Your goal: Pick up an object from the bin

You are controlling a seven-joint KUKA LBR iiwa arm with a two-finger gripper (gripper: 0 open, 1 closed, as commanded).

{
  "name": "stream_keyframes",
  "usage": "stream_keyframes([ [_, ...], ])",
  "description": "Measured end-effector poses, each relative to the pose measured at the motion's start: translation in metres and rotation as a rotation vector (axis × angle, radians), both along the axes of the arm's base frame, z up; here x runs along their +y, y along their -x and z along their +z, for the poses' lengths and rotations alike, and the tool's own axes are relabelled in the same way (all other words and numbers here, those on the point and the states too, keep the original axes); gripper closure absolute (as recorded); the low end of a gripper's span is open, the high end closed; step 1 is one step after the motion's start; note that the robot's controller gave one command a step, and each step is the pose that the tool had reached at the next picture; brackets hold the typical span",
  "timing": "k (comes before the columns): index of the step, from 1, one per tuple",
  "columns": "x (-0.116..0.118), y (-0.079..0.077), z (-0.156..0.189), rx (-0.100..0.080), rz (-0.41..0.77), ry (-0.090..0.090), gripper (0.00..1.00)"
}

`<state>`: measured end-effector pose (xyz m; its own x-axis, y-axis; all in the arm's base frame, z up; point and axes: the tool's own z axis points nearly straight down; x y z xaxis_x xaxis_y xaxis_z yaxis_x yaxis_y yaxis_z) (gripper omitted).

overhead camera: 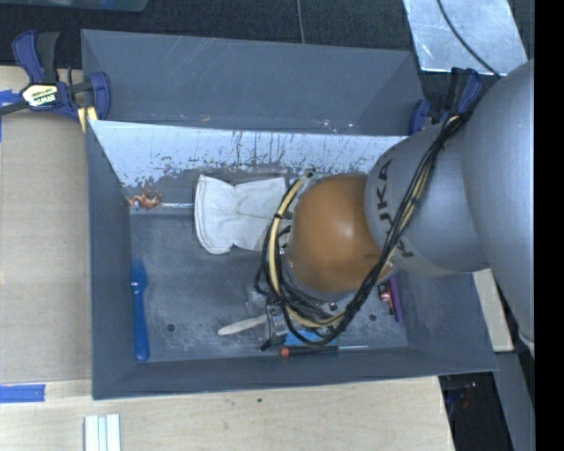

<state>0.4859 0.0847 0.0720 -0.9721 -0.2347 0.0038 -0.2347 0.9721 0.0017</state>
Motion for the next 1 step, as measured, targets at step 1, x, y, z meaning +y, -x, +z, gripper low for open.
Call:
stream_keyframes([
  [1, -0.0003, 0.0009, 0.0102, 0.002, 0.000, 0.000, 1.00],
])
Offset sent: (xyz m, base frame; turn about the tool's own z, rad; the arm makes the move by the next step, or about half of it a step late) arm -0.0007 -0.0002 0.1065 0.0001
